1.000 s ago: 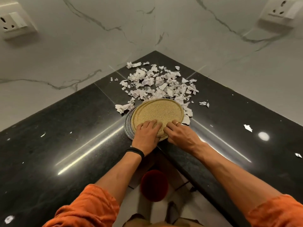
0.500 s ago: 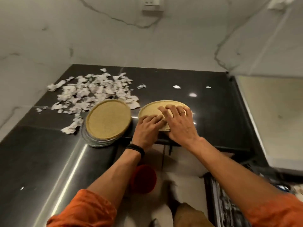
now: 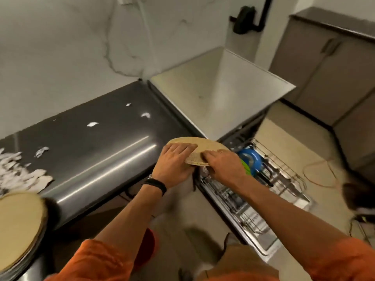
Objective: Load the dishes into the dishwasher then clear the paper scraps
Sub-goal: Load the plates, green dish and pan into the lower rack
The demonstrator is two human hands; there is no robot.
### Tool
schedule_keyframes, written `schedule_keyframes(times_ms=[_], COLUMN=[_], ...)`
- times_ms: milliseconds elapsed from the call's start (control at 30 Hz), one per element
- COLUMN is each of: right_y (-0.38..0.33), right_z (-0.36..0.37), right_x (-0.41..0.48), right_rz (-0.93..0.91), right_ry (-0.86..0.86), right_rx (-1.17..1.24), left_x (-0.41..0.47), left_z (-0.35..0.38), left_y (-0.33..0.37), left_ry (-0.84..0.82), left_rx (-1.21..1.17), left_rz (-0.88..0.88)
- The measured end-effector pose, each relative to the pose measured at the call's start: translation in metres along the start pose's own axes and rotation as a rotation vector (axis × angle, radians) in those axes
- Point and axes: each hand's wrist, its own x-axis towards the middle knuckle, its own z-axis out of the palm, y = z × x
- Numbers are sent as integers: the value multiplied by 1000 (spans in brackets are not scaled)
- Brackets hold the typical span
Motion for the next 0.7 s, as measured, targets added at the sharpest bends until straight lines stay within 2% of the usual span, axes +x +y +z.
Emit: schedule_keyframes(times_ms=[200, 367, 433, 700], right_y=[76, 132, 152, 193], right_z=[25, 65, 84, 211], right_x=[-52, -85, -95, -92], right_rz=[209, 349, 403, 620], right_ry=[-132, -271, -285, -278], right_rx=[61, 176, 243, 513], left_x=[81, 118, 129, 158], left_z=[71, 139, 163, 304], left_y=[61, 96, 106, 71], left_ry=[-196, -470, -514, -641], left_rx=[-19, -48, -56, -116], left_rz=[238, 257, 274, 326])
